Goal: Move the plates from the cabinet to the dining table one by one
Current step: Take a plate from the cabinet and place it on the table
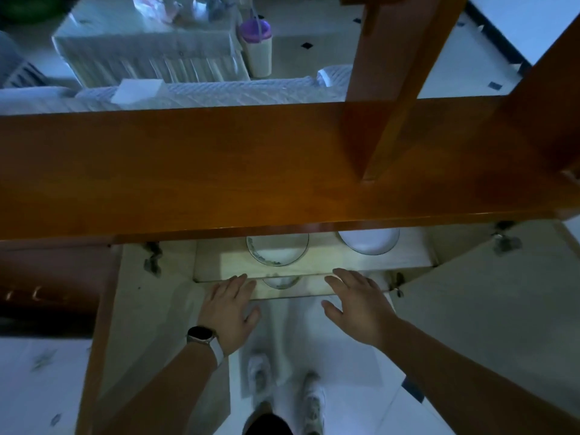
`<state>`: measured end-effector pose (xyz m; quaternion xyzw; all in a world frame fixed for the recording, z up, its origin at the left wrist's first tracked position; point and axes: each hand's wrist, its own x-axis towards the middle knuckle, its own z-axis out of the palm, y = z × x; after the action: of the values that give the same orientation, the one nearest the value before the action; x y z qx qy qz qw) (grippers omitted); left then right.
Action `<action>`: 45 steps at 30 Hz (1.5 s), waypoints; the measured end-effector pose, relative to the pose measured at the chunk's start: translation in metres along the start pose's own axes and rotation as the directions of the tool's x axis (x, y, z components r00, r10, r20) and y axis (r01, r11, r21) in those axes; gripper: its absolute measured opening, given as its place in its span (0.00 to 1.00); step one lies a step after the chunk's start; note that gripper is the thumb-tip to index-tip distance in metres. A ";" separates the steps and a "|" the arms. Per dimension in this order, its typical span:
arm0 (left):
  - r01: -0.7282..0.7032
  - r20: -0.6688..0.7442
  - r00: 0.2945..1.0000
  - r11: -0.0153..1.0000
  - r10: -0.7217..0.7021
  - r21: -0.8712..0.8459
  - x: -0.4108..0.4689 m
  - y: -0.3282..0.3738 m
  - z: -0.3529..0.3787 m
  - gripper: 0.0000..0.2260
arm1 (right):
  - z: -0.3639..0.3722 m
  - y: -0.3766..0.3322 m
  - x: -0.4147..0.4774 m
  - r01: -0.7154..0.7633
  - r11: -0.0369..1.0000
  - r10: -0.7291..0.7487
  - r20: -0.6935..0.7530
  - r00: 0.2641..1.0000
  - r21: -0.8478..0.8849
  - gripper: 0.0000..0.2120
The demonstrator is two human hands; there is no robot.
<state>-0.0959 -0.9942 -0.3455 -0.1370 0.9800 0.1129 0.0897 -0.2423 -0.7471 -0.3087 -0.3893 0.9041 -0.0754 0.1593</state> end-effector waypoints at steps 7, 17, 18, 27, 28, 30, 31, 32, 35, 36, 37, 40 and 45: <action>0.080 0.094 0.993 0.996 -0.075 -0.041 0.035 -0.034 0.028 0.32 | 0.030 0.003 0.044 -0.025 1.000 0.025 -0.008 1.000 0.011 0.28; 0.128 0.031 0.992 0.988 -0.126 -0.082 0.081 -0.064 0.085 0.30 | 0.107 0.009 0.117 -0.146 0.983 0.147 -0.002 0.989 0.111 0.27; 0.140 0.018 0.990 0.985 -0.139 -0.099 0.087 -0.065 0.089 0.29 | 0.113 0.010 0.124 -0.166 0.977 0.169 -0.008 0.986 0.131 0.27; 0.394 0.074 0.879 0.632 -0.470 -0.667 0.162 -0.072 0.128 0.13 | 0.152 0.026 0.196 -0.321 0.873 0.360 -0.041 0.932 0.368 0.26; 0.417 0.098 0.859 0.577 -0.502 -0.702 0.171 -0.073 0.131 0.12 | 0.154 0.029 0.204 -0.345 0.845 0.394 -0.038 0.919 0.408 0.26; 0.423 0.121 0.850 0.528 -0.512 -0.736 0.187 -0.075 0.138 0.15 | 0.156 0.035 0.220 -0.389 0.788 0.454 -0.024 0.891 0.476 0.26; 0.418 0.124 0.857 0.534 -0.500 -0.735 0.193 -0.077 0.142 0.17 | 0.158 0.038 0.227 -0.403 0.766 0.469 -0.007 0.883 0.501 0.25; 0.418 0.131 0.862 0.541 -0.490 -0.729 0.197 -0.079 0.146 0.17 | 0.161 0.041 0.233 -0.412 0.749 0.476 0.011 0.879 0.518 0.24; 0.429 0.138 0.861 0.554 -0.489 -0.713 0.210 -0.082 0.153 0.14 | 0.169 0.049 0.247 -0.421 0.737 0.476 0.036 0.879 0.528 0.22; 0.427 0.131 0.862 0.561 -0.490 -0.710 0.214 -0.083 0.156 0.13 | 0.172 0.051 0.249 -0.415 0.749 0.465 0.037 0.884 0.516 0.22; 0.422 0.124 0.864 0.567 -0.489 -0.708 0.217 -0.085 0.159 0.12 | 0.174 0.053 0.251 -0.403 0.764 0.449 0.034 0.893 0.503 0.21; 0.409 0.116 0.864 0.548 -0.491 -0.730 0.223 -0.091 0.164 0.12 | 0.179 0.055 0.256 -0.389 0.772 0.432 0.033 0.901 0.503 0.20; 0.413 0.117 0.864 0.558 -0.489 -0.720 0.228 -0.089 0.160 0.09 | 0.180 0.057 0.267 -0.421 0.664 0.487 0.070 0.870 0.618 0.17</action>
<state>-0.2628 -1.0953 -0.5637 -0.4124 0.7884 0.4565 0.0066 -0.3917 -0.9044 -0.5538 -0.0734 0.9040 -0.3427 0.2448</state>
